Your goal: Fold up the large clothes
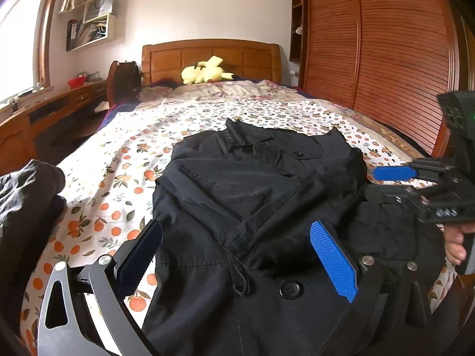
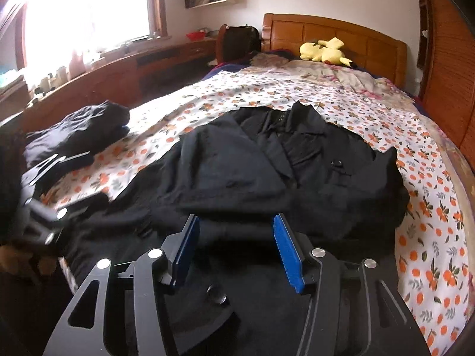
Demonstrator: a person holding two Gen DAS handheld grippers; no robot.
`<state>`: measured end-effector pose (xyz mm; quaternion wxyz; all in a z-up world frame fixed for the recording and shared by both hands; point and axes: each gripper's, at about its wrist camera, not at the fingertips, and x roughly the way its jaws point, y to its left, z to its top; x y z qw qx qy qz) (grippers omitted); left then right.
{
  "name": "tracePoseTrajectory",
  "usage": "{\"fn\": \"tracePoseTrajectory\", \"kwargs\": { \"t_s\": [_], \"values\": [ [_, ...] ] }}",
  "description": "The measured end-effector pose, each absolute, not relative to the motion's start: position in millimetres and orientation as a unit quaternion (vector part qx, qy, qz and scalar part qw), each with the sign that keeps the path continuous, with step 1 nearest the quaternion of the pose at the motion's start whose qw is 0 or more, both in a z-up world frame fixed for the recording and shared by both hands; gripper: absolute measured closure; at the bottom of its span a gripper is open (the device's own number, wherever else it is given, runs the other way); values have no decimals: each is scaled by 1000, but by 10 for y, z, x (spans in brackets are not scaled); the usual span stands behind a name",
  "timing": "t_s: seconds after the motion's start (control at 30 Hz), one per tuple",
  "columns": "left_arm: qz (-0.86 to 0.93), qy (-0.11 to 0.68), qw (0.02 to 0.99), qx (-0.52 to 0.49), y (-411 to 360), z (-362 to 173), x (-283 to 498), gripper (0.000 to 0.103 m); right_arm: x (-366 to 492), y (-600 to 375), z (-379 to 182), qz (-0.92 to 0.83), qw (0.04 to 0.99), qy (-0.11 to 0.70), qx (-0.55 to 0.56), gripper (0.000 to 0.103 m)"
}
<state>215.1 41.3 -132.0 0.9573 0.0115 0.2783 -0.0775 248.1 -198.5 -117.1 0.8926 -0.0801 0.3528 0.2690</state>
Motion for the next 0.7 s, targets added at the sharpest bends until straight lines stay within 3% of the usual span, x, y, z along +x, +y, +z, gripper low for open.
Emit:
{"fn": "tracePoseTrajectory", "kwargs": {
  "t_s": [0.23,0.5,0.7],
  "values": [
    [-74,294,953,24,366,-1438,2251,2,2413,-2186,-1371,238,896,363,-95,53],
    [-82,333,939,36,287,-1682,2413,2,2583,-2401,-1965,199,884,412,-93,54],
    [-104,352,930,35,234,-1759,2553,2,2542,-2390,-2026,195,889,403,-96,54]
  ]
}}
